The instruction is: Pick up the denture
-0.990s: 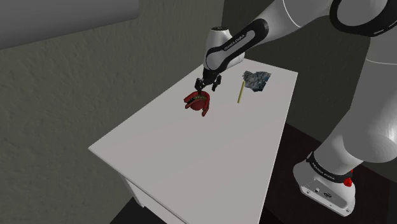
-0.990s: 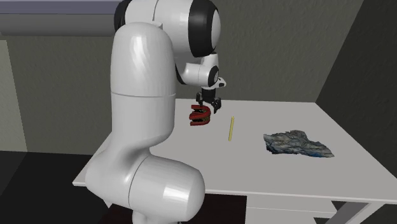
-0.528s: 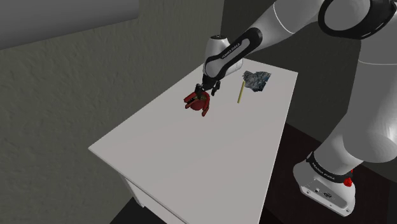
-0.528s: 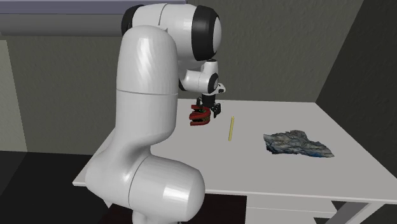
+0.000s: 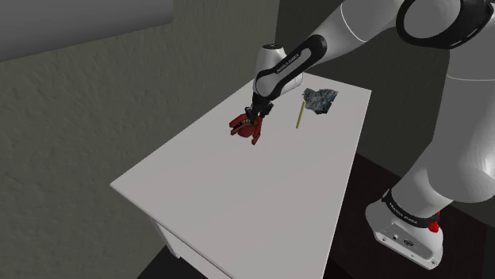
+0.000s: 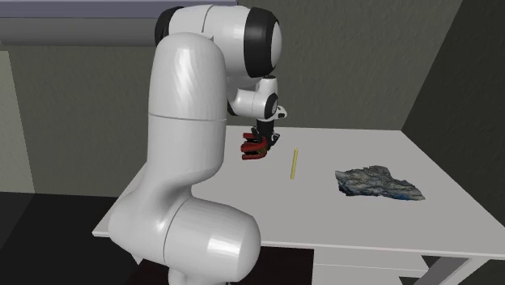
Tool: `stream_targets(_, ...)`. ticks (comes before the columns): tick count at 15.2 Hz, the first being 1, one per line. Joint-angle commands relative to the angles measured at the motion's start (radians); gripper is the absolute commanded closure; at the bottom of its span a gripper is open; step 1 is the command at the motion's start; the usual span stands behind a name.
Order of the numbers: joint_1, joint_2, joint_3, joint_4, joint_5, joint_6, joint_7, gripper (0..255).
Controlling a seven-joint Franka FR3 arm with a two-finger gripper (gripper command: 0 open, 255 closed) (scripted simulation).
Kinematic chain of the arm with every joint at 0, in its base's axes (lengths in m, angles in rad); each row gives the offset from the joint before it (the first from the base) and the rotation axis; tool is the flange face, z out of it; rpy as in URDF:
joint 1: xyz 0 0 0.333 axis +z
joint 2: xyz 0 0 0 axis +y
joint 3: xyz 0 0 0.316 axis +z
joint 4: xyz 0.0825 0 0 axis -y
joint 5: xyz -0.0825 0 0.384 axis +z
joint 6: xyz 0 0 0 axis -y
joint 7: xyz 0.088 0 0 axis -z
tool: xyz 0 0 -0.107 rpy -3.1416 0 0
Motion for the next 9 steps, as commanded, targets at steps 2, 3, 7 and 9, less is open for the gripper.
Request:
stream_targets(2, 0.001, 0.001, 0.000, -0.003, 0.000, 0.001, 0.001, 255)
stream_targets(3, 0.001, -0.010, 0.000, -0.002, -0.001, -0.009, 0.001, 255)
stream_targets(7, 0.002, -0.048, -0.001, 0.003, -0.003, -0.053, 0.003, 255)
stream_targets(9, 0.002, -0.067, -0.002, 0.006, -0.004, -0.075, 0.004, 255)
